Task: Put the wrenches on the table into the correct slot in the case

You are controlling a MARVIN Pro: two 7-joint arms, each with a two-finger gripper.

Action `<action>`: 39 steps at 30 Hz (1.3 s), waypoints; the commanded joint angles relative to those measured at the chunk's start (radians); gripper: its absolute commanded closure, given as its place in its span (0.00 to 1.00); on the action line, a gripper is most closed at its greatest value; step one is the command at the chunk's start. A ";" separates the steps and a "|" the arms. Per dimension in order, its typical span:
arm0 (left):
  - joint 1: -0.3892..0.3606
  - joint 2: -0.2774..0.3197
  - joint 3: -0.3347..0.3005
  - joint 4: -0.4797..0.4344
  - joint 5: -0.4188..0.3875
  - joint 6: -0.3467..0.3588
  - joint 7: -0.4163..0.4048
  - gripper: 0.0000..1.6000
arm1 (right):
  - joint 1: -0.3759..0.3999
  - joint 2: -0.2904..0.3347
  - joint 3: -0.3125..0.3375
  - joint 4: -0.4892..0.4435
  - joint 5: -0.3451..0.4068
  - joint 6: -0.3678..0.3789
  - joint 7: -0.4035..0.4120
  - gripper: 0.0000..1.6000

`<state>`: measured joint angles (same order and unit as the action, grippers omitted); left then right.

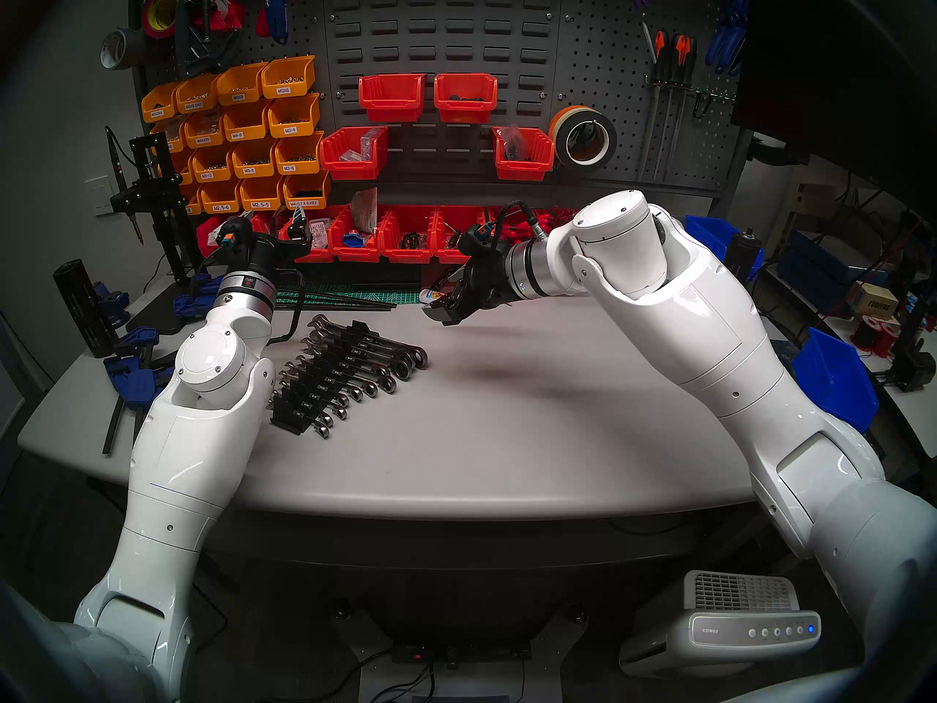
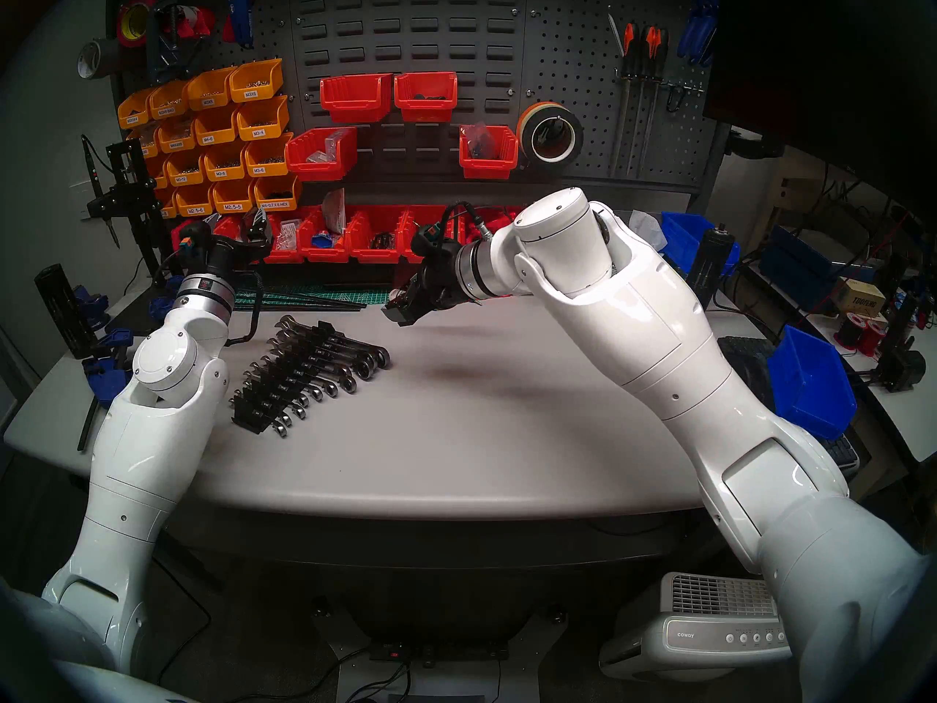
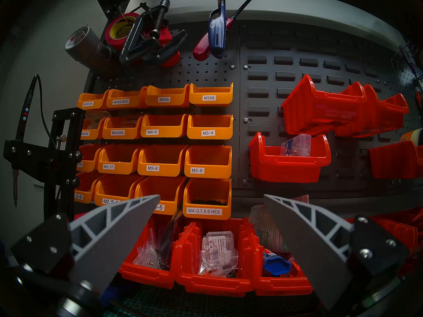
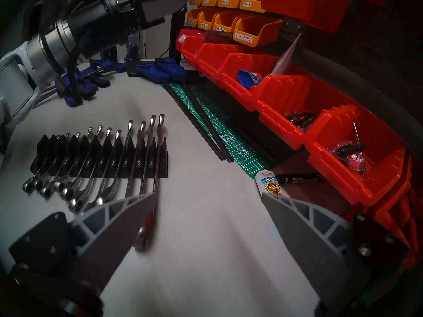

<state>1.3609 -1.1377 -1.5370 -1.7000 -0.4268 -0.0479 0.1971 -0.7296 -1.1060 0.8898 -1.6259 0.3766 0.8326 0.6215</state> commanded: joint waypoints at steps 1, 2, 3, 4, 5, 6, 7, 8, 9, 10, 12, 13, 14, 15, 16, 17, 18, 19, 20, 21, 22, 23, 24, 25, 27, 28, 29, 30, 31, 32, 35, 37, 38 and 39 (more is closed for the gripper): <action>-0.032 0.001 -0.008 -0.028 0.000 -0.012 0.000 0.00 | 0.014 -0.010 0.031 -0.029 0.003 -0.015 -0.020 0.00; -0.032 0.001 -0.008 -0.028 0.000 -0.012 0.000 0.00 | 0.014 -0.010 0.031 -0.029 0.003 -0.016 -0.022 0.00; -0.032 0.001 -0.008 -0.028 0.000 -0.012 0.000 0.00 | 0.014 -0.009 0.031 -0.029 0.004 -0.016 -0.023 0.00; -0.032 0.001 -0.008 -0.028 0.000 -0.012 0.000 0.00 | 0.013 -0.009 0.031 -0.030 0.005 -0.016 -0.024 0.00; -0.032 0.001 -0.008 -0.028 0.000 -0.012 0.000 0.00 | 0.013 -0.009 0.031 -0.030 0.005 -0.016 -0.025 0.00; -0.032 0.001 -0.008 -0.028 0.000 -0.012 0.000 0.00 | 0.013 -0.009 0.031 -0.031 0.006 -0.016 -0.026 0.00; -0.032 0.001 -0.008 -0.028 0.000 -0.012 0.000 0.00 | 0.013 -0.009 0.031 -0.031 0.007 -0.016 -0.027 0.00; -0.032 0.001 -0.008 -0.028 0.000 -0.012 0.000 0.00 | 0.012 -0.009 0.031 -0.031 0.007 -0.016 -0.028 0.00; -0.032 0.001 -0.008 -0.028 0.000 -0.012 0.000 0.00 | 0.012 -0.009 0.031 -0.031 0.007 -0.016 -0.028 0.00; -0.032 0.001 -0.008 -0.028 0.000 -0.012 0.000 0.00 | 0.012 -0.009 0.031 -0.031 0.008 -0.016 -0.029 0.00; -0.032 0.001 -0.008 -0.028 0.000 -0.012 0.000 0.00 | 0.012 -0.008 0.031 -0.032 0.009 -0.016 -0.031 0.00; -0.032 0.001 -0.008 -0.028 0.000 -0.012 0.000 0.00 | 0.012 -0.008 0.031 -0.032 0.010 -0.017 -0.031 0.00; -0.032 0.001 -0.008 -0.028 0.000 -0.012 0.000 0.00 | 0.012 -0.008 0.030 -0.032 0.010 -0.017 -0.032 0.00; -0.032 0.001 -0.008 -0.028 0.000 -0.012 0.000 0.00 | 0.012 -0.008 0.030 -0.032 0.011 -0.017 -0.033 0.00; -0.032 0.001 -0.008 -0.028 0.000 -0.012 0.000 0.00 | 0.012 -0.008 0.030 -0.032 0.012 -0.017 -0.033 0.00; -0.032 0.001 -0.008 -0.028 0.000 -0.012 0.000 0.00 | 0.012 -0.008 0.030 -0.033 0.012 -0.017 -0.034 0.00; -0.032 0.001 -0.008 -0.028 0.000 -0.012 0.000 0.00 | 0.012 -0.007 0.029 -0.033 0.013 -0.017 -0.035 0.00; -0.032 0.001 -0.008 -0.028 0.000 -0.012 0.000 0.00 | 0.012 -0.007 0.029 -0.033 0.014 -0.017 -0.035 0.00; -0.032 0.001 -0.008 -0.028 0.000 -0.012 0.000 0.00 | 0.012 -0.007 0.029 -0.033 0.014 -0.017 -0.036 0.00; -0.032 0.001 -0.008 -0.028 0.000 -0.012 0.000 0.00 | 0.013 -0.007 0.029 -0.033 0.014 -0.017 -0.036 0.00; -0.032 0.001 -0.008 -0.028 0.000 -0.012 0.000 0.00 | 0.013 -0.007 0.029 -0.033 0.015 -0.017 -0.036 0.00; -0.032 0.001 -0.008 -0.028 0.000 -0.012 0.000 0.00 | 0.013 -0.007 0.028 -0.033 0.015 -0.017 -0.037 0.00; -0.032 0.001 -0.008 -0.028 0.000 -0.012 0.000 0.00 | 0.013 -0.006 0.028 -0.033 0.016 -0.017 -0.038 0.00; -0.032 0.001 -0.008 -0.028 0.000 -0.012 0.000 0.00 | 0.013 -0.006 0.028 -0.033 0.017 -0.018 -0.038 0.00; -0.032 0.001 -0.008 -0.028 0.000 -0.012 0.000 0.00 | 0.013 -0.006 0.028 -0.033 0.017 -0.018 -0.039 0.00; -0.032 0.001 -0.008 -0.028 0.000 -0.012 0.000 0.00 | 0.013 -0.006 0.027 -0.033 0.018 -0.018 -0.039 0.00; -0.032 0.001 -0.008 -0.028 0.000 -0.012 0.000 0.00 | 0.013 -0.006 0.027 -0.033 0.018 -0.018 -0.040 0.00; -0.032 0.001 -0.008 -0.028 0.000 -0.012 0.000 0.00 | 0.013 -0.005 0.027 -0.033 0.019 -0.018 -0.040 0.00; -0.032 0.001 -0.008 -0.028 0.000 -0.012 0.000 0.00 | 0.013 -0.005 0.027 -0.033 0.019 -0.018 -0.041 0.00; -0.032 0.001 -0.008 -0.028 0.000 -0.012 0.000 0.00 | 0.013 -0.005 0.027 -0.033 0.019 -0.018 -0.041 0.00; -0.032 0.001 -0.008 -0.028 0.000 -0.012 0.000 0.00 | 0.014 -0.005 0.026 -0.034 0.021 -0.018 -0.042 0.00; -0.032 0.001 -0.008 -0.028 0.000 -0.012 0.000 0.00 | 0.014 -0.005 0.026 -0.034 0.021 -0.018 -0.042 0.00; -0.032 0.001 -0.008 -0.028 0.000 -0.012 0.000 0.00 | 0.014 -0.004 0.026 -0.034 0.022 -0.018 -0.042 0.00; -0.032 0.001 -0.008 -0.028 0.000 -0.012 0.000 0.00 | 0.014 -0.004 0.025 -0.034 0.022 -0.018 -0.043 0.00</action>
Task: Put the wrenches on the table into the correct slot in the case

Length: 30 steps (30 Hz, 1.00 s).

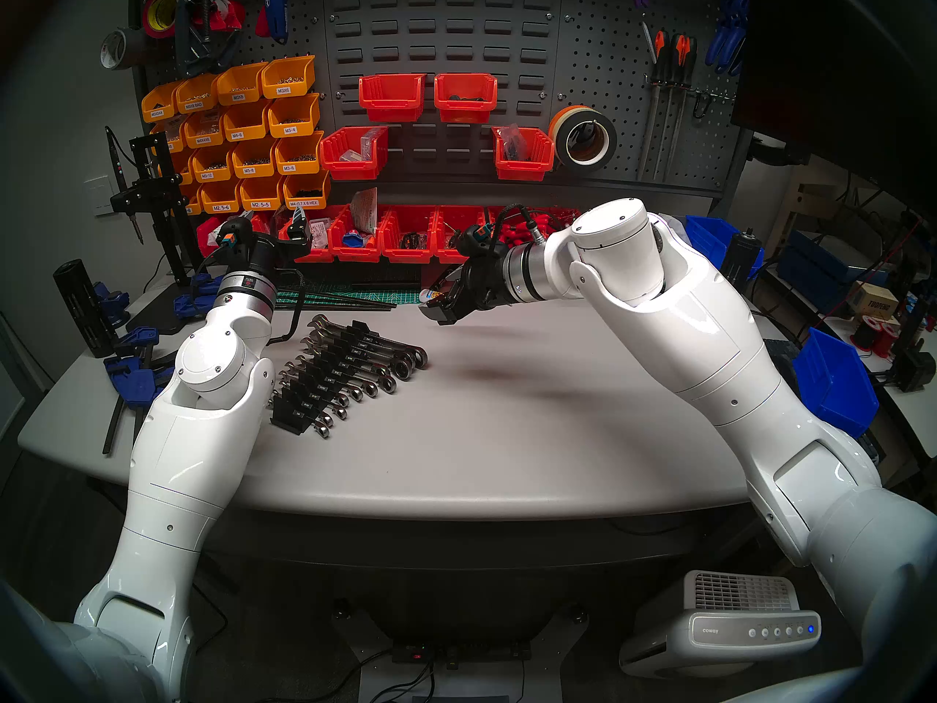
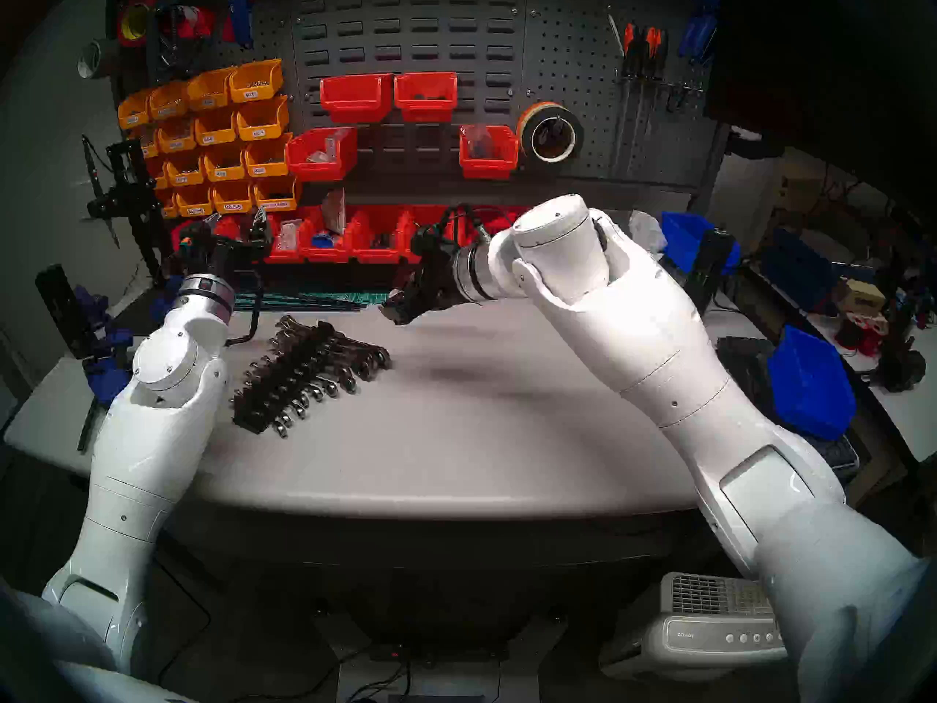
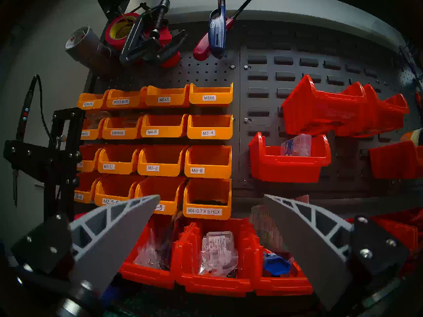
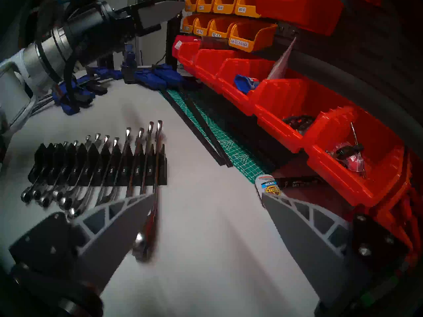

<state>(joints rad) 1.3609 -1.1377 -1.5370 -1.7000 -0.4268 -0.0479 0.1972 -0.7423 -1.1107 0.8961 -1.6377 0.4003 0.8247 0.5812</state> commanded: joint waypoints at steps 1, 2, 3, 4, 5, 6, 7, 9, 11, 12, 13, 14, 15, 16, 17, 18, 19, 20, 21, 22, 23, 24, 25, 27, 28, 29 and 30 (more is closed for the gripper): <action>-0.032 0.001 -0.008 -0.028 0.000 -0.012 0.000 0.00 | 0.027 0.001 0.019 -0.022 -0.001 -0.010 -0.003 0.00; -0.032 0.001 -0.008 -0.028 0.000 -0.012 0.000 0.00 | 0.027 0.001 0.019 -0.022 -0.001 -0.010 -0.003 0.00; -0.032 0.001 -0.008 -0.028 0.000 -0.012 0.000 0.00 | 0.027 0.001 0.019 -0.022 -0.001 -0.010 -0.003 0.00; -0.032 0.001 -0.008 -0.028 0.000 -0.012 0.000 0.00 | 0.027 0.001 0.019 -0.022 -0.001 -0.011 -0.003 0.00; -0.032 0.001 -0.008 -0.028 0.000 -0.012 0.000 0.00 | 0.027 0.001 0.018 -0.022 0.000 -0.011 -0.004 0.00; -0.032 0.001 -0.008 -0.028 0.000 -0.012 0.000 0.00 | 0.027 0.001 0.018 -0.022 0.000 -0.011 -0.004 0.00; -0.032 0.001 -0.008 -0.028 0.000 -0.012 0.000 0.00 | 0.027 0.001 0.018 -0.022 0.000 -0.011 -0.004 0.00; -0.032 0.001 -0.008 -0.028 0.000 -0.012 0.000 0.00 | 0.027 0.002 0.018 -0.022 0.001 -0.011 -0.005 0.00; -0.032 0.001 -0.008 -0.028 0.000 -0.012 0.000 0.00 | 0.028 0.002 0.017 -0.022 0.002 -0.011 -0.005 0.00; -0.032 0.001 -0.008 -0.028 0.000 -0.012 0.000 0.00 | 0.028 0.002 0.017 -0.022 0.002 -0.011 -0.005 0.00; -0.032 0.001 -0.008 -0.028 0.000 -0.012 0.000 0.00 | 0.028 0.002 0.017 -0.022 0.002 -0.011 -0.006 0.00; -0.032 0.001 -0.008 -0.028 0.000 -0.012 0.000 0.00 | 0.028 0.002 0.017 -0.022 0.002 -0.011 -0.006 0.00; -0.032 0.001 -0.008 -0.028 0.000 -0.012 0.000 0.00 | 0.028 0.002 0.017 -0.022 0.003 -0.011 -0.006 0.00; -0.032 0.001 -0.008 -0.028 0.000 -0.012 0.000 0.00 | 0.028 0.002 0.017 -0.022 0.003 -0.011 -0.006 0.00; -0.032 0.001 -0.008 -0.028 0.000 -0.012 0.000 0.00 | 0.028 0.002 0.017 -0.022 0.003 -0.011 -0.006 0.00; -0.032 0.001 -0.008 -0.028 0.000 -0.012 0.000 0.00 | 0.028 0.002 0.017 -0.022 0.003 -0.011 -0.007 0.00; -0.032 0.001 -0.008 -0.028 0.000 -0.012 0.000 0.00 | 0.028 0.002 0.017 -0.022 0.004 -0.011 -0.007 0.00; -0.032 0.001 -0.008 -0.028 0.000 -0.012 0.000 0.00 | 0.028 0.002 0.016 -0.022 0.004 -0.011 -0.007 0.00; -0.032 0.001 -0.008 -0.028 0.000 -0.012 0.000 0.00 | 0.028 0.003 0.016 -0.022 0.004 -0.011 -0.007 0.00; -0.032 0.001 -0.008 -0.028 0.000 -0.012 0.000 0.00 | 0.028 0.003 0.016 -0.022 0.004 -0.011 -0.007 0.00; -0.032 0.001 -0.008 -0.028 0.000 -0.012 0.000 0.00 | 0.028 0.003 0.016 -0.022 0.004 -0.011 -0.007 0.00; -0.032 0.001 -0.008 -0.028 0.000 -0.012 0.000 0.00 | 0.028 0.003 0.016 -0.022 0.005 -0.011 -0.008 0.00; -0.032 0.001 -0.008 -0.028 0.000 -0.012 0.000 0.00 | 0.028 0.003 0.016 -0.022 0.005 -0.011 -0.008 0.00; -0.032 0.001 -0.008 -0.028 0.000 -0.012 0.000 0.00 | 0.028 0.003 0.016 -0.022 0.005 -0.011 -0.008 0.00; -0.032 0.001 -0.008 -0.028 0.000 -0.012 0.000 0.00 | 0.028 0.003 0.016 -0.022 0.005 -0.011 -0.008 0.00; -0.032 0.001 -0.008 -0.028 0.000 -0.012 0.000 0.00 | 0.028 0.003 0.016 -0.022 0.006 -0.011 -0.008 0.00; -0.032 0.001 -0.008 -0.028 0.000 -0.012 0.000 0.00 | 0.028 0.003 0.016 -0.022 0.006 -0.011 -0.008 0.00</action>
